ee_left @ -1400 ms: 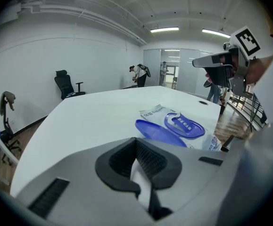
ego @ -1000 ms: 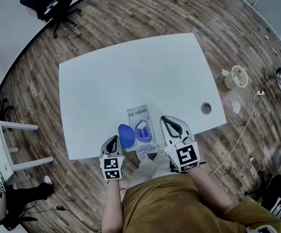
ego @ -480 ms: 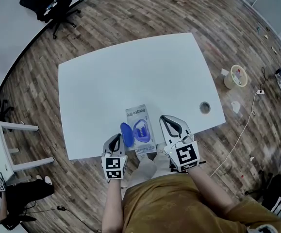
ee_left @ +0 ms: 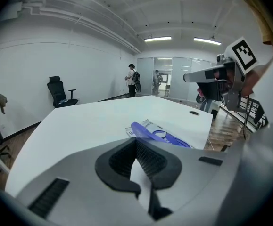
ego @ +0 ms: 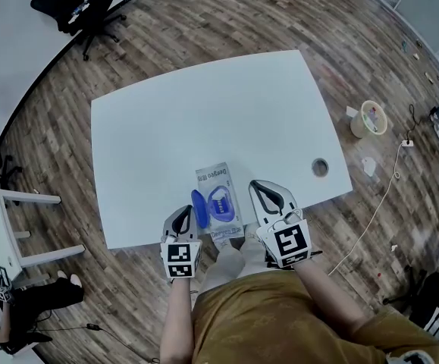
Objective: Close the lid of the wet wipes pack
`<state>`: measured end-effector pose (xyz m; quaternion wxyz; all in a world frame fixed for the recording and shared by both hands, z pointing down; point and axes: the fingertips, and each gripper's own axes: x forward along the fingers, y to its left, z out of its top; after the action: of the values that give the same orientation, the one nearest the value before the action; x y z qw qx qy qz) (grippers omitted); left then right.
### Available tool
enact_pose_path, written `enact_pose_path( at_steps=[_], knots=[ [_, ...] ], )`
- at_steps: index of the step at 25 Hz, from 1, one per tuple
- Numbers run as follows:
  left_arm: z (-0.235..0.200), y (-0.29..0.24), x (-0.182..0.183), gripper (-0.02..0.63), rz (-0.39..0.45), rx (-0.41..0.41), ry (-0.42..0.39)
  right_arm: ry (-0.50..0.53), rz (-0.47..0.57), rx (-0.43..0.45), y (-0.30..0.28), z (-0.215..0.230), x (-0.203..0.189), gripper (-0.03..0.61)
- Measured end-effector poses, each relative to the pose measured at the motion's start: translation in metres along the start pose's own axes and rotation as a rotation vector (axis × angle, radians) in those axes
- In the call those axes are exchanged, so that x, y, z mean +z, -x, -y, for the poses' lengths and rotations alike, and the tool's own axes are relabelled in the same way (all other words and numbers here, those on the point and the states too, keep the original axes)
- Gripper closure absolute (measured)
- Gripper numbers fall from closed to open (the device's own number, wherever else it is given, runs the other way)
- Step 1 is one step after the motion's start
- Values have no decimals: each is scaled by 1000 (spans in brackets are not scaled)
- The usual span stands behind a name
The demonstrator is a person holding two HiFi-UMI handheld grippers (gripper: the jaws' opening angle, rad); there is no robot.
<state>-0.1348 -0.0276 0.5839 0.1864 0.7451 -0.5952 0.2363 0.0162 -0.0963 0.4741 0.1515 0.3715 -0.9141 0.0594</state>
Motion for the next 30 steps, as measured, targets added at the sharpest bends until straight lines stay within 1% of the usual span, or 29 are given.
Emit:
enact_pose_path(
  at_steps=[4, 9, 11, 17, 30],
  knots=[
    [5, -2, 5, 618, 8, -12, -14, 1, -3, 4, -1, -1, -1, 572],
    [11, -6, 10, 618, 14, -34, -23, -33, -4, -8, -3, 2, -2, 572],
    [13, -6, 11, 618, 13, -40, -26, -31, -5, -7, -4, 2, -2, 572],
    [20, -12, 19, 618, 17, -63, -75, -9, -17, 15, -8, -3, -5, 572],
    [24, -20, 28, 618, 32, -85, -69, 0, -52, 31, -17, -7, -20, 572]
  ],
)
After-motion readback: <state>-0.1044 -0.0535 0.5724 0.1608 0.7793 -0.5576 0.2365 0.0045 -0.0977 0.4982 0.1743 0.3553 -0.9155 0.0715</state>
